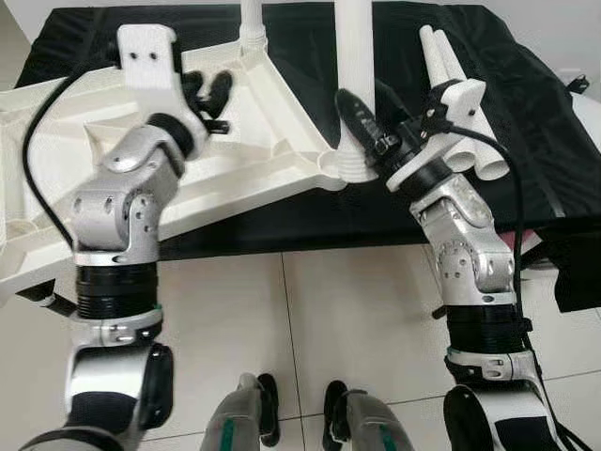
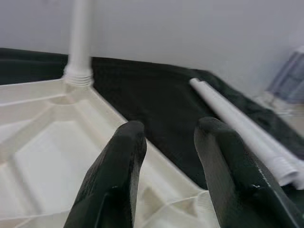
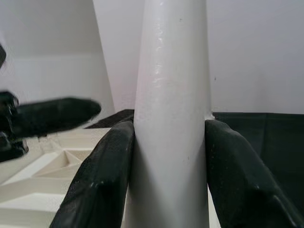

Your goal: Building children table

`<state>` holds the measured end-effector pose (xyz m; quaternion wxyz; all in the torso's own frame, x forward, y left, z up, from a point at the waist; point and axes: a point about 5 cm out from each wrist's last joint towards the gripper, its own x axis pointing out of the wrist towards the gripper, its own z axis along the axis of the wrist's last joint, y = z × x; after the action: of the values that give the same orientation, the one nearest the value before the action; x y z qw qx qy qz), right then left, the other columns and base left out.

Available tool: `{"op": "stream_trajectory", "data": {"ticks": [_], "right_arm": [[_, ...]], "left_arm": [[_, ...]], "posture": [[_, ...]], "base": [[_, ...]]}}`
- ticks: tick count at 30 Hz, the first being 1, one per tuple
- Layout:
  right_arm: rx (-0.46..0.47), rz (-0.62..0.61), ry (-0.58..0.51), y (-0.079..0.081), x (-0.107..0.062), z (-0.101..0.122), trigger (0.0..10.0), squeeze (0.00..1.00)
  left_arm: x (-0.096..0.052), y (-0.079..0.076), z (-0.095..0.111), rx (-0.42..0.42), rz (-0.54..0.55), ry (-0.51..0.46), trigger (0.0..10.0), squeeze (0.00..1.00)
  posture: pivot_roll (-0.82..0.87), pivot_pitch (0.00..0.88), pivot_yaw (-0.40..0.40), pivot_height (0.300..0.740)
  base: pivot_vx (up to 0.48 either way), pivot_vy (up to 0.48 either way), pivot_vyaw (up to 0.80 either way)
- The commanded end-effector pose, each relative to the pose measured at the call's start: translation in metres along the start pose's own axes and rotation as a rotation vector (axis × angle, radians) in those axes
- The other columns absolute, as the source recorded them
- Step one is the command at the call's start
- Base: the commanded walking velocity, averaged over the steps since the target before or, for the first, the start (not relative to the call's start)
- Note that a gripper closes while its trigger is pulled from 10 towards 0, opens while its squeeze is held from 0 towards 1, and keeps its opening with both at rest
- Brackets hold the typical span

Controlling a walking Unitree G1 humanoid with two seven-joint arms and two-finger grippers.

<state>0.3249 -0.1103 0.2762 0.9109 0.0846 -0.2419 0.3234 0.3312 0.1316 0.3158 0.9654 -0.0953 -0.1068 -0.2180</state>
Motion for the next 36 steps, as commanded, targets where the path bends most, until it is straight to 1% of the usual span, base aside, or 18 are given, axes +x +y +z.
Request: {"op": "stream_trajectory", "data": {"ticks": [1,2,4,7,12,13,14,15,20,24,28,29,30,31,32,33,35,36], "right_arm": [[-0.024,0.008,-0.002,-0.002,-0.003,-0.001,10.0,0.0],[-0.028,0.012,0.002,-0.002,-0.004,-0.002,10.0,0.0],[-0.028,0.012,0.002,-0.002,-0.004,-0.002,10.0,0.0],[-0.047,0.039,0.019,-0.003,-0.005,-0.005,10.0,0.0],[-0.052,0.045,0.024,-0.003,-0.006,-0.007,10.0,0.0],[-0.054,0.048,0.024,-0.003,-0.006,-0.007,10.0,0.0],[-0.054,0.048,0.024,-0.003,-0.006,-0.007,10.0,0.0],[-0.056,0.05,0.022,-0.003,-0.006,-0.007,10.0,0.0],[-0.066,0.077,0.013,-0.001,-0.006,-0.007,10.0,0.0],[-0.069,0.081,0.013,-0.002,-0.006,-0.008,10.0,0.0],[-0.072,0.083,0.011,-0.003,-0.005,-0.007,10.0,0.0],[-0.073,0.082,0.008,-0.003,-0.005,-0.007,10.0,0.0],[-0.075,0.079,0.003,-0.004,-0.005,-0.007,10.0,0.0],[-0.072,0.064,-0.004,-0.005,-0.006,-0.007,10.0,0.0],[-0.072,0.064,-0.004,-0.005,-0.006,-0.007,10.0,0.0],[-0.081,0.047,-0.013,-0.005,-0.008,-0.008,10.0,0.0],[-0.077,0.025,-0.028,-0.006,-0.01,-0.009,10.0,0.0],[-0.067,0.02,-0.037,-0.005,-0.011,-0.009,10.0,0.0]], "left_arm": [[-0.003,-0.011,0.008,-0.01,-0.164,-0.016,10.0,0.0],[-0.004,-0.015,0.01,-0.013,-0.198,-0.02,10.0,0.0],[-0.004,-0.015,0.01,-0.013,-0.198,-0.02,10.0,0.0],[-0.008,-0.028,0.013,0.082,-0.31,-0.029,10.0,0.0],[-0.007,-0.028,0.012,0.087,-0.316,-0.018,10.0,0.0],[-0.007,-0.028,0.012,0.073,-0.32,-0.017,10.0,0.41],[-0.007,-0.028,0.012,0.073,-0.32,-0.017,10.0,0.41],[-0.006,-0.028,0.012,0.062,-0.322,-0.013,10.0,1.0],[-0.007,-0.032,0.014,-0.002,-0.366,-0.013,10.0,1.0],[-0.008,-0.033,0.015,-0.001,-0.378,-0.012,10.0,1.0],[-0.009,-0.033,0.015,0.024,-0.381,-0.005,10.0,1.0],[-0.009,-0.034,0.014,0.047,-0.377,-0.002,10.0,0.9],[-0.009,-0.033,0.011,0.065,-0.364,0.001,10.0,0.0],[-0.009,-0.031,0.008,0.102,-0.328,-0.006,10.0,0.0],[-0.009,-0.031,0.008,0.102,-0.328,-0.006,10.0,0.0],[-0.01,-0.028,0.003,0.159,-0.279,-0.022,10.0,0.0],[-0.011,-0.023,-0.004,0.225,-0.223,-0.04,10.0,0.0],[-0.012,-0.021,-0.01,0.209,-0.206,-0.026,10.0,0.0]], "posture": [[-0.03,0.138,-0.008,0.74],[-0.03,0.138,-0.008,0.74],[-0.03,0.138,-0.008,0.74],[-0.02,0.128,-0.008,0.74],[-0.02,0.125,-0.007,0.74],[-0.02,0.122,-0.007,0.74],[-0.02,0.122,-0.007,0.74],[-0.02,0.12,-0.007,0.74],[-0.02,0.11,-0.009,0.74],[-0.02,0.109,-0.01,0.74],[-0.02,0.106,-0.01,0.74],[-0.02,0.106,-0.01,0.74],[-0.02,0.104,-0.008,0.74],[-0.02,0.103,-0.008,0.74],[-0.02,0.103,-0.008,0.74],[-0.03,0.102,-0.003,0.74],[-0.03,0.101,-0.001,0.74],[-0.03,0.104,0.001,0.74]], "base": [[0.0,0.0,0.0],[0.0,0.0,0.0],[0.0,0.0,0.0],[0.0,0.0,0.0],[0.0,0.0,0.0],[0.0,0.0,0.0],[0.0,0.0,0.0],[0.0,0.0,0.0],[0.0,0.0,0.0],[0.0,0.0,0.0],[0.0,0.0,0.0],[0.0,0.0,0.0],[0.0,0.0,0.0],[0.0,0.0,0.0],[0.0,0.0,0.0],[0.0,0.0,0.0],[0.0,0.0,0.0],[0.0,0.0,0.0]]}}
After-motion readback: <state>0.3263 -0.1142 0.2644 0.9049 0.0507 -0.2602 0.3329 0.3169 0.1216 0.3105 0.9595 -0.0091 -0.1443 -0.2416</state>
